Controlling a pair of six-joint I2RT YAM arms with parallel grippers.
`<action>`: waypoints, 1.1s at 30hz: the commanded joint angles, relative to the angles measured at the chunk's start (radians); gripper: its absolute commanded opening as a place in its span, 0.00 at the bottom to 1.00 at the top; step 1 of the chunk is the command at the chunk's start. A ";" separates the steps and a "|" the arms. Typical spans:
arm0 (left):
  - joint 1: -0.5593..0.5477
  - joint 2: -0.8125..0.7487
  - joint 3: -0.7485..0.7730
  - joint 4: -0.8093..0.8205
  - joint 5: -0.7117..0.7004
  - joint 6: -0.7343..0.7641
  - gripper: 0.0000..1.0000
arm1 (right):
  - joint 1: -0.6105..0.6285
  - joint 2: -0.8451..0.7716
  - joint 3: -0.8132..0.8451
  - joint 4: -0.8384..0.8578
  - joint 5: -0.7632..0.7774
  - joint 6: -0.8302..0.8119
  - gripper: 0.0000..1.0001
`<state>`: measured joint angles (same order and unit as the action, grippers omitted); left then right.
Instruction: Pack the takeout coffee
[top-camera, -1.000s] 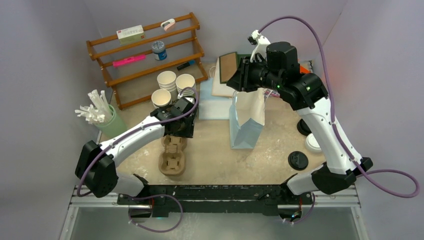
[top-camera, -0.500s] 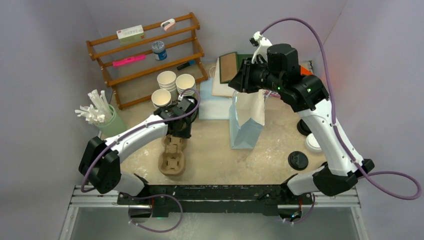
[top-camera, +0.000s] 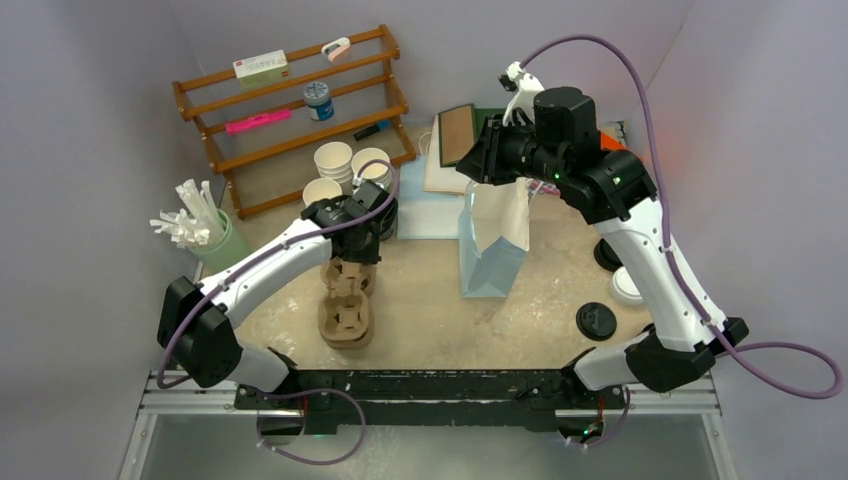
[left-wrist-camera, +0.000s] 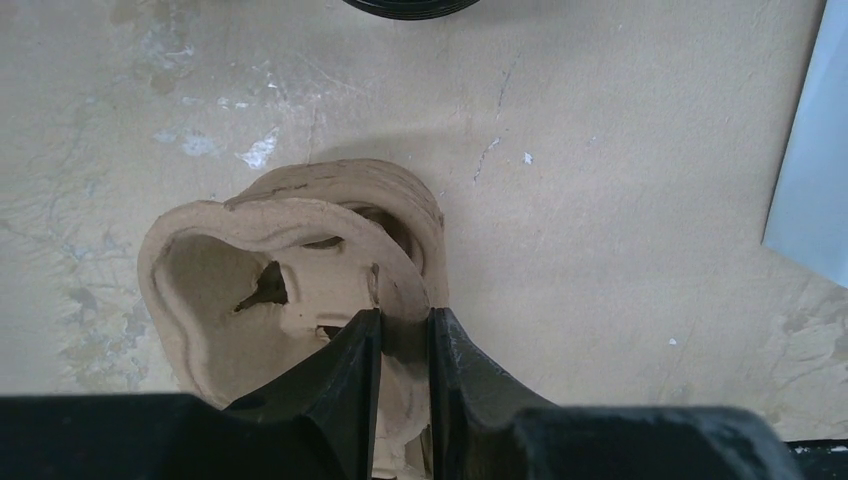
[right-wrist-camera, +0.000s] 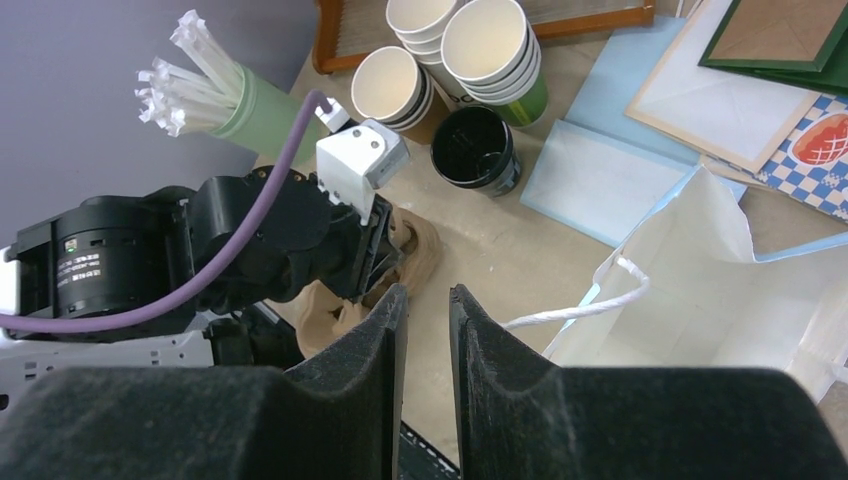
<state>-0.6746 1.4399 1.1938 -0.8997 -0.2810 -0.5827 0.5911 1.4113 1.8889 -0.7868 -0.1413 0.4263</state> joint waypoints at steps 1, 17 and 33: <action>0.004 -0.022 0.082 -0.073 -0.038 -0.005 0.22 | 0.007 -0.008 -0.014 0.044 -0.001 -0.004 0.24; -0.023 -0.019 0.242 -0.056 0.260 -0.091 0.18 | 0.006 -0.084 -0.050 -0.008 0.207 0.004 0.23; -0.187 0.202 0.211 0.206 0.154 -0.209 0.26 | 0.006 -0.206 -0.124 -0.040 0.303 0.025 0.24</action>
<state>-0.8494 1.6012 1.3838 -0.7868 -0.0784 -0.7547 0.5911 1.2335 1.7790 -0.8154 0.1291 0.4381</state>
